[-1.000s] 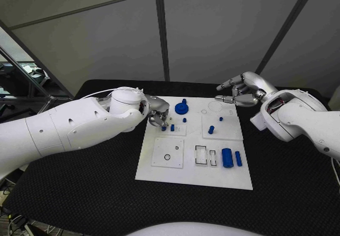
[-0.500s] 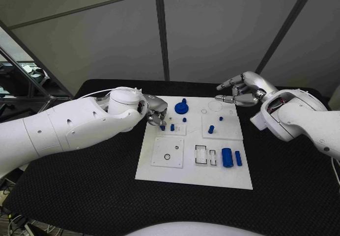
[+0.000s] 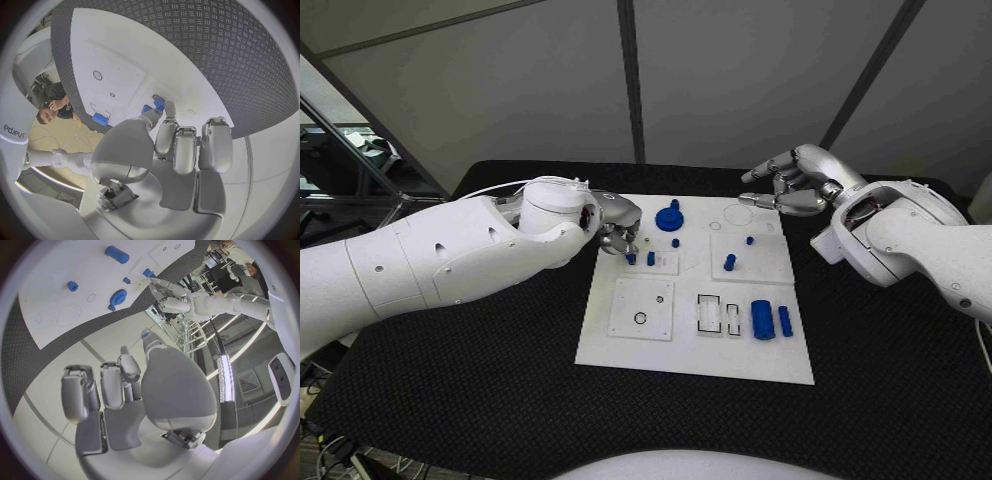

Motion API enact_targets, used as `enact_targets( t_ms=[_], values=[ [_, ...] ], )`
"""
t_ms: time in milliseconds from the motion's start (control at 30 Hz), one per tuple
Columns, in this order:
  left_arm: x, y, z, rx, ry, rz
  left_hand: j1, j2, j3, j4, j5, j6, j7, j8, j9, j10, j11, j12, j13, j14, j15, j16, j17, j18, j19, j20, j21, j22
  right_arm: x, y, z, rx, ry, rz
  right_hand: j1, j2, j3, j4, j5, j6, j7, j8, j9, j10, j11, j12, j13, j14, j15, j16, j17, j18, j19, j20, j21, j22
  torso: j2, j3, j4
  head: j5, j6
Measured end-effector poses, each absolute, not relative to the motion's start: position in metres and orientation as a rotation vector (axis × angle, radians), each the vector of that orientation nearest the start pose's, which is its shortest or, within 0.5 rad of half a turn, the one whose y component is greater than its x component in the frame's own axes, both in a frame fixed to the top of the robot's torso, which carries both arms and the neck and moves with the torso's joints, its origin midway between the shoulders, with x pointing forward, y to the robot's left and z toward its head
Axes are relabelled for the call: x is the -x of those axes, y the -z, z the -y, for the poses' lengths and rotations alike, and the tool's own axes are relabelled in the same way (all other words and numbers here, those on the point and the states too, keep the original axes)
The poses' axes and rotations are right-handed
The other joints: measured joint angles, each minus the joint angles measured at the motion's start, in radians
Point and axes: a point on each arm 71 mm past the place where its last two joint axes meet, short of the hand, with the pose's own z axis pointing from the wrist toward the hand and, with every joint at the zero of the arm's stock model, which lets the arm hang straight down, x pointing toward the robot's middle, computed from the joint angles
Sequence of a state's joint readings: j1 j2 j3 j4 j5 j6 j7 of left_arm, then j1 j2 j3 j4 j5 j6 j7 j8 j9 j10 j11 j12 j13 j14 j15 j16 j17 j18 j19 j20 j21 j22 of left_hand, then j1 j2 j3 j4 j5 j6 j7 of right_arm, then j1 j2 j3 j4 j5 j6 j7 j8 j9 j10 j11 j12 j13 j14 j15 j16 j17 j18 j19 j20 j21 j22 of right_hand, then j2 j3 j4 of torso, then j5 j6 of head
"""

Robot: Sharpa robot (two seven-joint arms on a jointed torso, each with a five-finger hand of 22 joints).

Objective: Assemble the parts on the task board

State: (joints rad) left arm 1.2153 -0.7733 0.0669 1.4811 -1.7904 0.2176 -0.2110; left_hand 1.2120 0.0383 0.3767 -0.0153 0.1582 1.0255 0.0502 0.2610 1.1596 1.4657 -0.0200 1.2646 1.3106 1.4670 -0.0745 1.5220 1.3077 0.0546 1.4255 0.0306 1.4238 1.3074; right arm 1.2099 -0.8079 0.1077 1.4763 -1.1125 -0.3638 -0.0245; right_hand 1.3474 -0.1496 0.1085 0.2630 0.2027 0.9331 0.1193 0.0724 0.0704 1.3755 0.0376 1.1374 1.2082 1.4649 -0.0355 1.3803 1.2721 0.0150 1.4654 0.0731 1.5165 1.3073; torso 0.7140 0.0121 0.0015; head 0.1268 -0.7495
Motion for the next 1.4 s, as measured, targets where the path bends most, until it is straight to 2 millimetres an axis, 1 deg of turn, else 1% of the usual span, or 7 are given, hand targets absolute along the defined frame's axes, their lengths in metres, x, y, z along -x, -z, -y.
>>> enact_targets(
  t_ms=[567,700,733,833,1000,1300,1400],
  values=[
    [-0.5031,0.1703,-0.1818,-0.564,0.277,-1.905,-0.013,0.001,0.005,-0.005,0.004,0.007,-0.004,-0.005,0.0,0.001,0.001,0.0,-0.001,0.002,0.002,0.0,0.0,0.0,0.004,0.004,0.0,0.0,-0.5142,0.1256,0.202,-0.198,-0.891,-1.533,0.0,0.0,0.0,0.0,0.0,0.0,0.0,0.0,0.0,0.0,0.0,0.0,0.0,0.0,0.0,0.0,0.0,0.0,0.0,0.0,0.0,0.0,0.0,0.0,0.0005,-0.001,-0.001],
    [-0.5038,0.1701,-0.1833,-0.557,0.276,-1.901,-0.034,0.004,0.054,-0.046,0.004,0.011,-0.007,-0.004,0.0,-0.003,-0.003,-0.013,-0.003,-0.002,-0.002,0.0,0.0,0.0,0.004,0.004,0.0,0.0,-0.5142,0.1255,0.2022,-0.198,-0.891,-1.533,0.0,0.0,0.0,0.0,0.0,0.0,0.0,0.0,0.0,0.0,0.0,0.0,0.0,0.0,0.0,0.0,0.0,0.0,0.0,0.0,0.0,0.0,0.0,0.0,0.0005,-0.001,0.0],
    [-0.504,0.17,-0.1836,-0.556,0.276,-1.9,-0.033,0.004,0.074,-0.066,-0.001,0.012,-0.007,-0.003,0.002,-0.003,-0.003,-0.015,-0.003,-0.002,-0.002,0.0,0.0,0.0,0.004,0.004,0.0,0.0,-0.5142,0.1255,0.2022,-0.198,-0.891,-1.533,0.0,0.0,0.0,0.0,0.0,0.0,0.0,0.0,0.0,0.0,0.0,0.0,0.0,0.0,0.0,0.0,0.0,0.0,0.0,0.0,0.0,0.0,0.0,0.0,0.0005,-0.001,0.0],
    [-0.5044,0.1699,-0.1843,-0.551,0.277,-1.897,-0.041,-0.004,0.083,-0.074,-0.013,0.011,-0.008,0.0,0.005,0.001,-0.007,-0.019,-0.003,-0.002,-0.002,0.0,0.0,0.0,0.004,0.004,0.0,0.0,-0.5142,0.1255,0.2024,-0.198,-0.89,-1.533,0.0,0.0,0.0,0.0,0.0,0.0,0.0,0.0,0.0,0.0,0.0,0.0,0.0,0.0,0.0,0.0,0.0,0.0,0.0,0.0,0.0,0.0,0.0,0.0,0.0005,-0.001,0.0],
    [-0.505,0.1698,-0.185,-0.546,0.278,-1.893,-0.056,-0.018,0.068,-0.06,-0.025,0.009,-0.014,0.0,0.004,0.0,-0.009,-0.02,-0.003,-0.004,-0.004,0.0,0.0,0.0,0.004,0.003,0.0,0.0,-0.5142,0.1255,0.2024,-0.198,-0.89,-1.532,0.0,0.0,0.0,0.0,0.0,0.0,0.0,0.0,0.0,0.0,0.0,0.0,0.0,0.0,0.0,0.0,0.0,0.0,0.0,0.0,0.0,0.0,0.0,-0.0002,0.0005,-0.001,0.0],
    [-0.5055,0.1699,-0.1852,-0.537,0.283,-1.894,-0.079,-0.032,0.041,-0.024,-0.042,0.013,-0.021,0.0,0.005,-0.002,-0.011,-0.02,-0.003,0.0,-0.008,0.0,0.0,0.0,0.007,0.0,0.0,0.0,-0.5143,0.1256,0.2026,-0.198,-0.89,-1.532,0.0,0.0,0.0,0.0,0.0,0.0,0.0,0.0,0.0,0.0,0.0,0.0,0.0,0.0,0.0,0.0,0.0,0.0,0.0,0.0,0.0,0.0,0.0,-0.0002,0.0005,-0.002,-0.001],
    [-0.5057,0.17,-0.1852,-0.533,0.287,-1.896,-0.079,-0.032,0.033,-0.01,-0.088,0.018,-0.026,0.0,0.005,0.002,-0.014,-0.02,-0.003,0.0,-0.008,0.0,0.0,0.0,0.007,0.0,0.0,0.0,-0.5143,0.1256,0.2026,-0.198,-0.89,-1.532,0.0,0.0,0.0,0.0,0.0,0.0,0.0,0.0,0.0,0.0,0.0,0.0,0.0,0.0,0.0,0.0,0.0,0.0,0.0,0.0,0.0,0.0,0.0,-0.0002,0.0005,-0.003,-0.001]
  ],
)
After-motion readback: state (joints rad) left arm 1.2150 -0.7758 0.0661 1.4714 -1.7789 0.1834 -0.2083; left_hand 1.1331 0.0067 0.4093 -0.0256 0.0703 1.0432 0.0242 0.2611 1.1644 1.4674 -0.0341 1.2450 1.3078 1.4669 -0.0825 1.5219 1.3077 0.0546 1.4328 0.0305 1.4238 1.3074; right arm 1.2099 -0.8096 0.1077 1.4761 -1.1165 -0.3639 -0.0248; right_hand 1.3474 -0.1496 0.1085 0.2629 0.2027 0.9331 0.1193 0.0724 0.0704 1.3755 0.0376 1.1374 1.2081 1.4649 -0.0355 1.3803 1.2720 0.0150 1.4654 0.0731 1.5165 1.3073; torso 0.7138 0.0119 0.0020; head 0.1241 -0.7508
